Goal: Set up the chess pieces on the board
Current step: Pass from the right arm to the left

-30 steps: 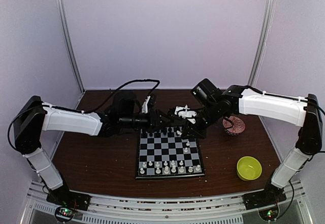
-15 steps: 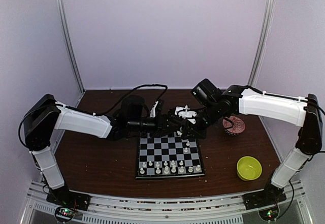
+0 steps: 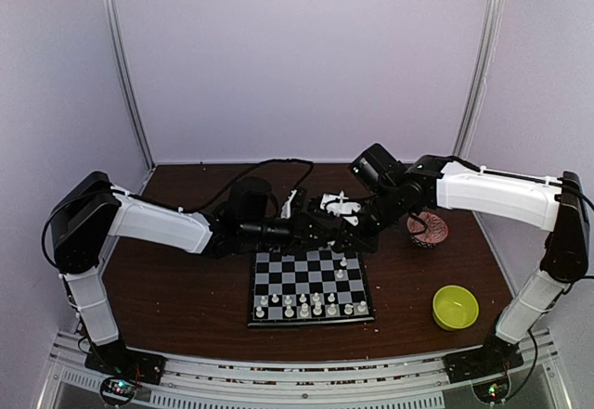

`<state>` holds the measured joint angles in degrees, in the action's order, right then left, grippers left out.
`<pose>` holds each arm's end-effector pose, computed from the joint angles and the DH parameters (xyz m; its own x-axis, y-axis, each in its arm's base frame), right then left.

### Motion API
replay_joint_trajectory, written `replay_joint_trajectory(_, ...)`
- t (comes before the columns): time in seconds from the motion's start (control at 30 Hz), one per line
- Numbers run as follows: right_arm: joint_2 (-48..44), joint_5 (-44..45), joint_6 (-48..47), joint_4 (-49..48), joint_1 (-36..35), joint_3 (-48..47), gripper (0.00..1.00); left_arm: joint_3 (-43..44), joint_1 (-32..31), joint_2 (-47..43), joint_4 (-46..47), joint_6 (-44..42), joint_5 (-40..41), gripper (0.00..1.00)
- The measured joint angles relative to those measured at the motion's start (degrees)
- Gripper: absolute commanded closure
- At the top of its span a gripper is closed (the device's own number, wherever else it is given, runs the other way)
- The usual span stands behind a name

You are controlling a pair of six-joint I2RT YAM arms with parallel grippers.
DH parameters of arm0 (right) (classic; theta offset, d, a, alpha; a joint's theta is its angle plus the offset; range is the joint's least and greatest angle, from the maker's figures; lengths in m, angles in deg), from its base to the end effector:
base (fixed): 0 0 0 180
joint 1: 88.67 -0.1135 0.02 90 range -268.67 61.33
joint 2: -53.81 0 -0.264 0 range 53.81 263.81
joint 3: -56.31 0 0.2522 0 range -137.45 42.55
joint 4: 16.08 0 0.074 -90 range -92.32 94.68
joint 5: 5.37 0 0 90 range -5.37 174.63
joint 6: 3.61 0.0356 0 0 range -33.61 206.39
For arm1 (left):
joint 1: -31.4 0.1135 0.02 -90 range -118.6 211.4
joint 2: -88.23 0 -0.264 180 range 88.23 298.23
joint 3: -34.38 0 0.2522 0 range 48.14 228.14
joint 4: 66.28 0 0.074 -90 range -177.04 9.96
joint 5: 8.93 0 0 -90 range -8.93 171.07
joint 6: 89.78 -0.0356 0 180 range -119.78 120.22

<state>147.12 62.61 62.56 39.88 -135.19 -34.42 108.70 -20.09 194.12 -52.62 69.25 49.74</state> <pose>0.2264 0.2581 0.2744 -0.2107 -0.7665 -0.6066 -0.9756 0.2036 0.0817 0.2386 -0.3296 0.2033 -0.9803 -0.0490 -0.1912 0.1707 0.2765 -0.9457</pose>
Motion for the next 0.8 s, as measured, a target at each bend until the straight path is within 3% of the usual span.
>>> replay_joint_trajectory(0.13, 0.1, 0.5, 0.0, 0.2, 0.0, 0.0, 0.85, 0.0, 0.0, 0.5, 0.6, 1.2, -0.2, 1.00)
replay_joint_trajectory(0.47, 0.3, 1.1, -0.3, 0.4, 0.1, 0.0, 0.64, 0.1, 0.3, 0.3, 0.7, 0.6, -1.4, 1.00)
replay_joint_trajectory(0.57, 0.1, 0.0, -0.5, 0.6, 1.0, 0.0, 0.61, 1.6, 0.7, -2.5, -7.9, -5.7, -0.1, 1.00)
replay_joint_trajectory(0.8, -0.6, -3.0, -0.5, 1.3, 5.6, 0.0, 0.60, 13.2, 0.4, -14.5, -38.4, -32.3, 15.2, 1.00)
